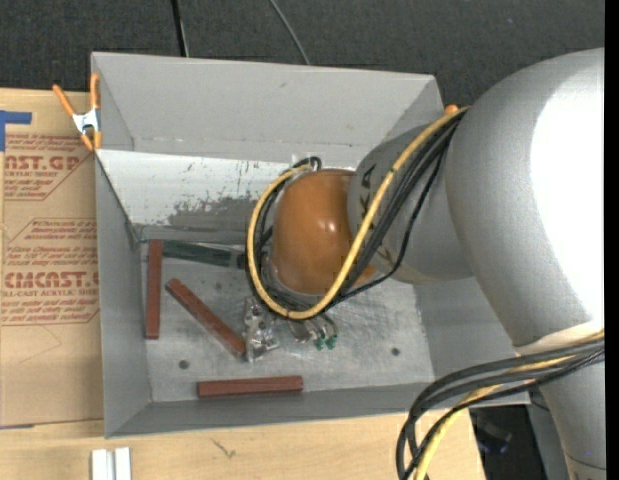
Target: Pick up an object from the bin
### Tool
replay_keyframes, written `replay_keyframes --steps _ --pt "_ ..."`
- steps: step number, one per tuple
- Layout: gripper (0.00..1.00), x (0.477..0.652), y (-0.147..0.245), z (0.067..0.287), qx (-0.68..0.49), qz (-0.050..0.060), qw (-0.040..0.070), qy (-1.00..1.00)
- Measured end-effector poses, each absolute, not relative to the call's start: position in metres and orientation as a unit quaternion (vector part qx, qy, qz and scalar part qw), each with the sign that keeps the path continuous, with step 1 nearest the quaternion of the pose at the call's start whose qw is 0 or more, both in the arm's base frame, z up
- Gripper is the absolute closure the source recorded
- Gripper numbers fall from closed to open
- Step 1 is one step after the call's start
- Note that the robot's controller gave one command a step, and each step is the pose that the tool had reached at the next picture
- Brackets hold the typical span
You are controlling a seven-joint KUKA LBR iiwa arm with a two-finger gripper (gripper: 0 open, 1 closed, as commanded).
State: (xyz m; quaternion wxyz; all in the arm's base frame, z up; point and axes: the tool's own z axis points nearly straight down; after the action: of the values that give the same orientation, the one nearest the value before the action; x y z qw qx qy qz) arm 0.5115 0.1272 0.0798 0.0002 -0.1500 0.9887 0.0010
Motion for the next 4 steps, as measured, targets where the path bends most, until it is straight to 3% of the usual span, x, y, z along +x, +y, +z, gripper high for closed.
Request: replay_keyframes --steps 1,2,3,4 --pt "0.00 0.513 0.127 0.080 -0.149 0.001 0.003 0.989" --pt "0.00 0.513 0.127 0.080 -0.149 0.001 0.003 0.989" --pt "1.00 0.529 0.171 0.076 -0.076 -0.003 0.004 0.997" --pt "1.00 0.529 0.171 0.076 -0.076 -0.003 0.004 0.997"
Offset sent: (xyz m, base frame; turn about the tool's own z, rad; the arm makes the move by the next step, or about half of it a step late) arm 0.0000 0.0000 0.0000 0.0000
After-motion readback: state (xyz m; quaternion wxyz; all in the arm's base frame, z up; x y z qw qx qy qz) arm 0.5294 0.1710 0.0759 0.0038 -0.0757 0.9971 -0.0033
